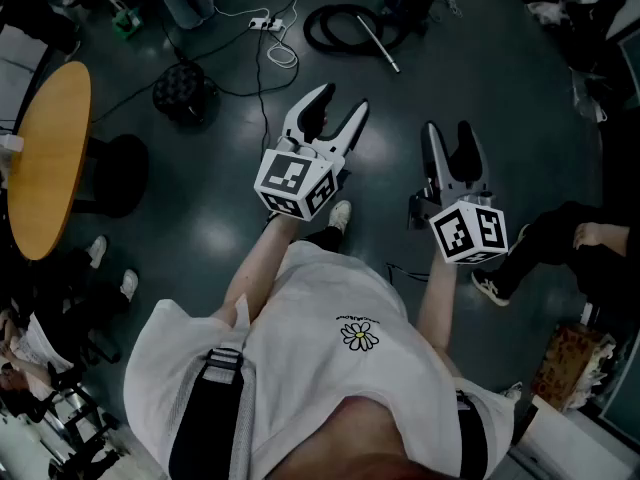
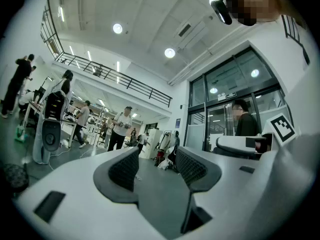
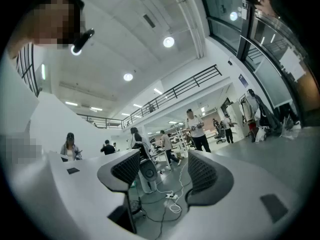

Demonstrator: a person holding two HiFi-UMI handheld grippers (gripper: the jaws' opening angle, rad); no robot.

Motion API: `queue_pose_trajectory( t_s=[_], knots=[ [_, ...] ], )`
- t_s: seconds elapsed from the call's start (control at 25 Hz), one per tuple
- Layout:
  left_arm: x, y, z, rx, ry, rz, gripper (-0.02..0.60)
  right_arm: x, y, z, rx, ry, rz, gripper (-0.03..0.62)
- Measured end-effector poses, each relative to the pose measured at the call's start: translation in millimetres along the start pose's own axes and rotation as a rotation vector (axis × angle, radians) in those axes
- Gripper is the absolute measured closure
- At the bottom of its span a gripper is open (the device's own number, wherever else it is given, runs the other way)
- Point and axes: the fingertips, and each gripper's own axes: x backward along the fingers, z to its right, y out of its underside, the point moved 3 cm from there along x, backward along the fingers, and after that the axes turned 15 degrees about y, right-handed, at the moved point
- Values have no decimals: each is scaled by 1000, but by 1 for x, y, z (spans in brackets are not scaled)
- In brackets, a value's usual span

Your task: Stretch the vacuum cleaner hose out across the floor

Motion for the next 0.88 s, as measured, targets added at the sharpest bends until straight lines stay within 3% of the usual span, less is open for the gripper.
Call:
queue_pose_trajectory(
  t_s=[0.2,0.4,0.64,0.8,0.88],
  knots=[
    [-68,-29,-68,-22,69,28,343,-94,-4,8,-102,-41,-17,304],
    [-135,-8,-135,39,91,-25,308,-184,23,25,-42,15,-88,292],
    [-217,16,-198,46,68,-24,308,-285,31,71,-143,-87,-98,293],
    [-296,35,-260,42,50,-57,305,-387,38,119,-67,-27,-117,290],
    [-333,38,-295,78,42,-77,284,-444,37,129,32,-2,-127,210]
  ],
)
